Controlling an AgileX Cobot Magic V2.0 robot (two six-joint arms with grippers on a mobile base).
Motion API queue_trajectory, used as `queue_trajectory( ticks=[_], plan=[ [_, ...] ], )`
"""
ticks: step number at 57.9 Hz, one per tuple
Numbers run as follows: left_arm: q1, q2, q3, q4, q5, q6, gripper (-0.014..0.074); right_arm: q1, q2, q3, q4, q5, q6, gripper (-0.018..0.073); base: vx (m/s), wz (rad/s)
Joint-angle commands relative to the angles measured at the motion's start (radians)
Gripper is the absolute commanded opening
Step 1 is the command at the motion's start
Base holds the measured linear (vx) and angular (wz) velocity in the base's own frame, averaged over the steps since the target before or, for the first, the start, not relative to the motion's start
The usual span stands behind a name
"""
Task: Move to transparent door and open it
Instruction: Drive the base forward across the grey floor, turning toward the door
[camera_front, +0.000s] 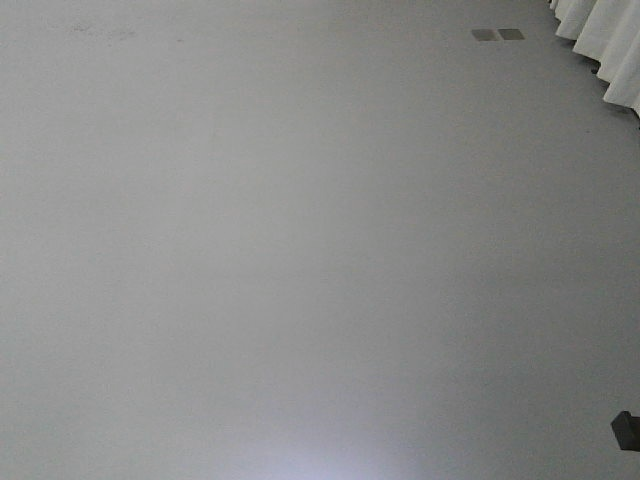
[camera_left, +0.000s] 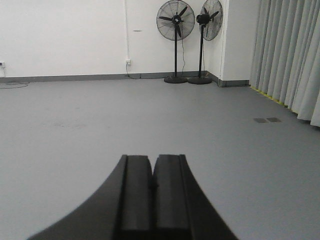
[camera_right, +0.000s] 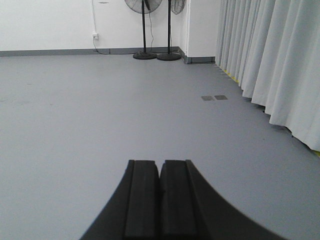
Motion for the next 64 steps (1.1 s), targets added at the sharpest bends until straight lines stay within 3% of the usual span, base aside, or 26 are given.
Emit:
queue_trajectory(
  ticks=[1,64],
  plan=[
    [-0.004,-0.003,0.031,-0.002,-0.082,-0.005,-0.0006,-0.005,-0.01,0.014,-0.004,-0.081,-0.009,-0.0008,0.0,0.0],
    [-0.004,-0.003,0.031,-0.002,-0.082,-0.005,-0.0006,-0.005,-0.01,0.014,-0.004,-0.082,-0.009,-0.0008,0.06,0.02]
  ],
)
